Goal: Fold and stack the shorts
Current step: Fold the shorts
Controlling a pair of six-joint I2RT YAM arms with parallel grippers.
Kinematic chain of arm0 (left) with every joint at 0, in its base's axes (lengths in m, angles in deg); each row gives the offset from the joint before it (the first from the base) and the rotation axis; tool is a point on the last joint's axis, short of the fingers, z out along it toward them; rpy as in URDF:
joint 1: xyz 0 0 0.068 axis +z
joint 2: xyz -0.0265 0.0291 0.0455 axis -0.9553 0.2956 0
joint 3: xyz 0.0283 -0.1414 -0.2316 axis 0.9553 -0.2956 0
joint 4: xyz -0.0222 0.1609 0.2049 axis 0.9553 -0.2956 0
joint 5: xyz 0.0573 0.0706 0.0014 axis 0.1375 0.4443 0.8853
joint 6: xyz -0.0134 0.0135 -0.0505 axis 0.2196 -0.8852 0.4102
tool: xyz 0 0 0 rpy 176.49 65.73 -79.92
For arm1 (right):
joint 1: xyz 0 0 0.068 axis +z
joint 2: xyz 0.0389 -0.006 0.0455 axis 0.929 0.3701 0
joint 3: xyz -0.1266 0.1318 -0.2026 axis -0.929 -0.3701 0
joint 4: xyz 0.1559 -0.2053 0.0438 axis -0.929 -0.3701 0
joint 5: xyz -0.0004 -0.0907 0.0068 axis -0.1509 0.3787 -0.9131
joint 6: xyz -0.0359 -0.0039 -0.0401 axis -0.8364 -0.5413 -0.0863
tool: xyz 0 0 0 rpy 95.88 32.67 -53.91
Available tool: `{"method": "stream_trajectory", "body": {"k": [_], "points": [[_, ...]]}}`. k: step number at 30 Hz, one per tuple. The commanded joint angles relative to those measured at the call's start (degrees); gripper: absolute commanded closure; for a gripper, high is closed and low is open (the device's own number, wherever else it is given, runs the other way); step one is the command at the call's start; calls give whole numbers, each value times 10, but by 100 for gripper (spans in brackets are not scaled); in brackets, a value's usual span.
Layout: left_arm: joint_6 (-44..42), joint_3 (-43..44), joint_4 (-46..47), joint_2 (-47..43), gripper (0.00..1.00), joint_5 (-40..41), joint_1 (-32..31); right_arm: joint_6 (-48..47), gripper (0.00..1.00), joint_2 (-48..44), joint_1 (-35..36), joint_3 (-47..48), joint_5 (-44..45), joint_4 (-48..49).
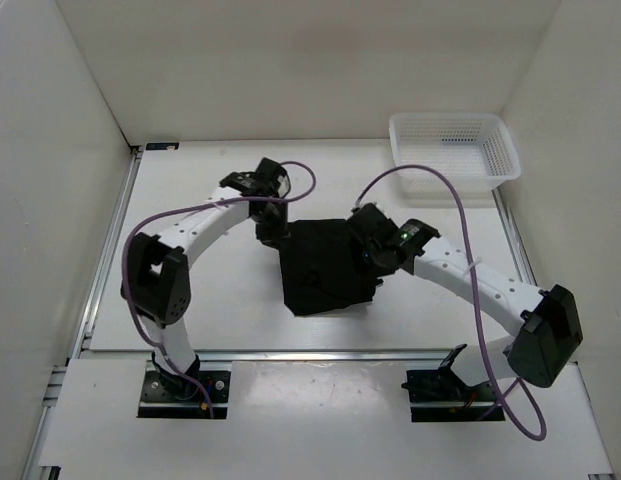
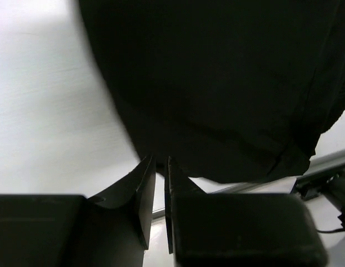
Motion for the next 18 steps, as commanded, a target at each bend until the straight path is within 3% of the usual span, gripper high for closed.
{"method": "stream_trajectory", "body": {"k": [1,3,5,6,7,10,12,14,18], "points": [[27,25,36,27,76,-37,-35,-26,55,10,-43,72,12,21],[48,13,55,39,78,-38,-57,-38,59,52,-78,99,-10,27],[61,3,74,55,78,-51,-76,-43,53,96,-111,107,-73,45],[73,-3,87,62,78,-57,-81,-43,43,108,-120,113,-91,50],[74,-3,87,77,80,-57,-88,-43,23,121,-131,107,-100,65],[89,-3,93,97,81,-49,-120,-43,9,133,-153,70,-123,91],[95,-8,101,116,82,-44,-139,-28,9,150,-168,49,-128,110],[95,-9,107,129,84,-44,-148,-8,16,155,-198,9,-178,154],[95,-20,107,137,84,-31,-155,2,42,161,-219,-40,-242,227]]}}
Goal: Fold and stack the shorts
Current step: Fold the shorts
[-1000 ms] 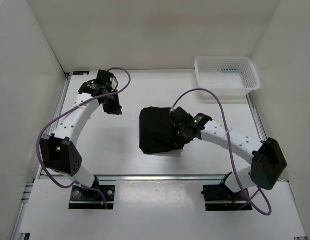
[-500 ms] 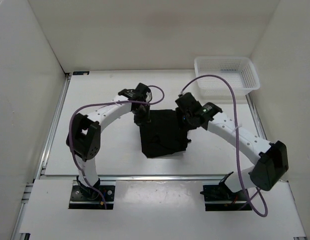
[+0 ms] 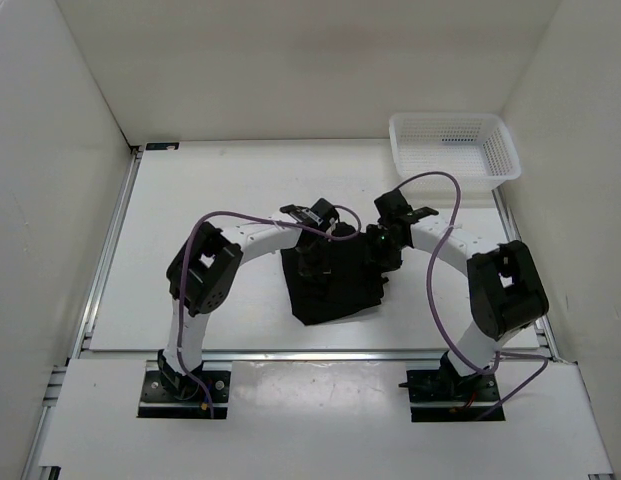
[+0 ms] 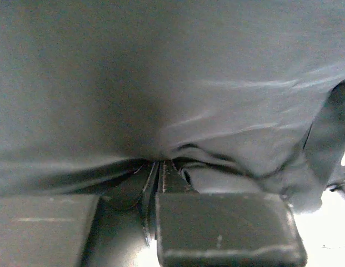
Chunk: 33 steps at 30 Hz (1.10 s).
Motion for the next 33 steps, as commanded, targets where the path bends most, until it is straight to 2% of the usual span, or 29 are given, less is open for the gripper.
{"method": "stream_trajectory", "body": {"k": [1,2,5,9,14,17,18,19,21,23,27,33], "points": [[0,-9,11,-12,84,17,-3,13,50,10,-11,-12,-79,74],[0,-9,11,-12,84,17,-3,13,72,16,-11,-12,-85,83],[-12,-9,11,-24,85,23,20,29,100,41,-11,6,-123,99],[-33,-9,4,-51,85,29,67,73,100,71,5,44,-153,137],[-73,44,-50,-104,84,72,121,79,100,81,14,93,-115,109],[-95,94,-104,-129,76,114,144,74,70,42,14,107,-55,76],[-95,104,-113,-136,71,119,149,74,43,30,14,122,-35,62],[-103,112,-128,-144,69,125,154,57,26,18,14,129,2,33],[-103,125,-139,-168,64,125,168,44,2,-22,14,134,45,6],[-103,125,-147,-199,48,125,176,24,0,-75,14,134,87,-20],[-103,115,-161,-273,17,139,201,-1,0,-161,-34,109,177,-68],[-92,64,-161,-429,15,179,242,-31,0,-282,-118,67,239,-105]]}}
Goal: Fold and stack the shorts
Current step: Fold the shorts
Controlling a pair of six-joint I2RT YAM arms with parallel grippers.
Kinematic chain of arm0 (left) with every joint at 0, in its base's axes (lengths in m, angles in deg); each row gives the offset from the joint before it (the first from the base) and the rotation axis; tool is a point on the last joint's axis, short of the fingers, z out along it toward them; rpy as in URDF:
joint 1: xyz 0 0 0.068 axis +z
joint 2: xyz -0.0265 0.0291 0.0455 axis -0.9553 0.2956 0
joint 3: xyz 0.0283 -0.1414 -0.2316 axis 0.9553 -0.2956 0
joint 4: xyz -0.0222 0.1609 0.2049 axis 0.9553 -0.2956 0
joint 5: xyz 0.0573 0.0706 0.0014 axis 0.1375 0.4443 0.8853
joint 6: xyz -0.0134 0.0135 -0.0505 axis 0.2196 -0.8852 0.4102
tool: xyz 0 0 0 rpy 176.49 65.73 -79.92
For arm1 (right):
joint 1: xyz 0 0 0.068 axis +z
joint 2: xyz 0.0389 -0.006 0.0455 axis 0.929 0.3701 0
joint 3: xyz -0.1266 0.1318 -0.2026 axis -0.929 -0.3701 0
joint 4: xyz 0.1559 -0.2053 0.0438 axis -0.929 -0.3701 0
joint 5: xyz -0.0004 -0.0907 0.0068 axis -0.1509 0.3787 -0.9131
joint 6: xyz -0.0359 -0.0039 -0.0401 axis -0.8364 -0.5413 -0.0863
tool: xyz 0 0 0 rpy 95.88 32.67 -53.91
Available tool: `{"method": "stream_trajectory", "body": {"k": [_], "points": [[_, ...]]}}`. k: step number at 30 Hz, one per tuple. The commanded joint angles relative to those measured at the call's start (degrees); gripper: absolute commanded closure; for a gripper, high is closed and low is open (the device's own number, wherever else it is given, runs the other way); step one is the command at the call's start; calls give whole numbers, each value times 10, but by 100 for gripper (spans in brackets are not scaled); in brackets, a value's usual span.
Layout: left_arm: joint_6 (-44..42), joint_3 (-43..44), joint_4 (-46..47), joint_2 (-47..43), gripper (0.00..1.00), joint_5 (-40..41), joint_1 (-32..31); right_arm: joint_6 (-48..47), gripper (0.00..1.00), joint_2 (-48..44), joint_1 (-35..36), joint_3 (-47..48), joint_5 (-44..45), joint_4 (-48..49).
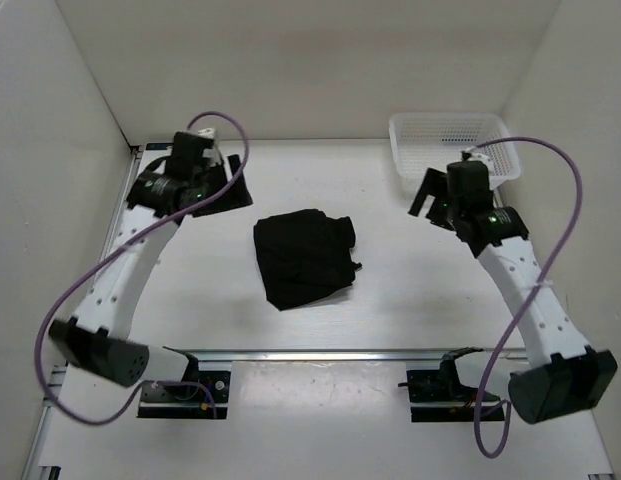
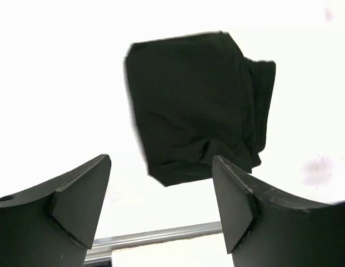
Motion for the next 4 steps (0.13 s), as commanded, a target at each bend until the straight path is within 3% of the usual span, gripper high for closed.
{"method": "stream_trajectory", "body": {"k": [1,4], "points": [[13,-31,-8,-101,12,38,29,-39,4,-48,-21,-28,67,-51],[31,-42,18,-151,12,32,54,-51,6,-63,-21,-40,62,-46]]}}
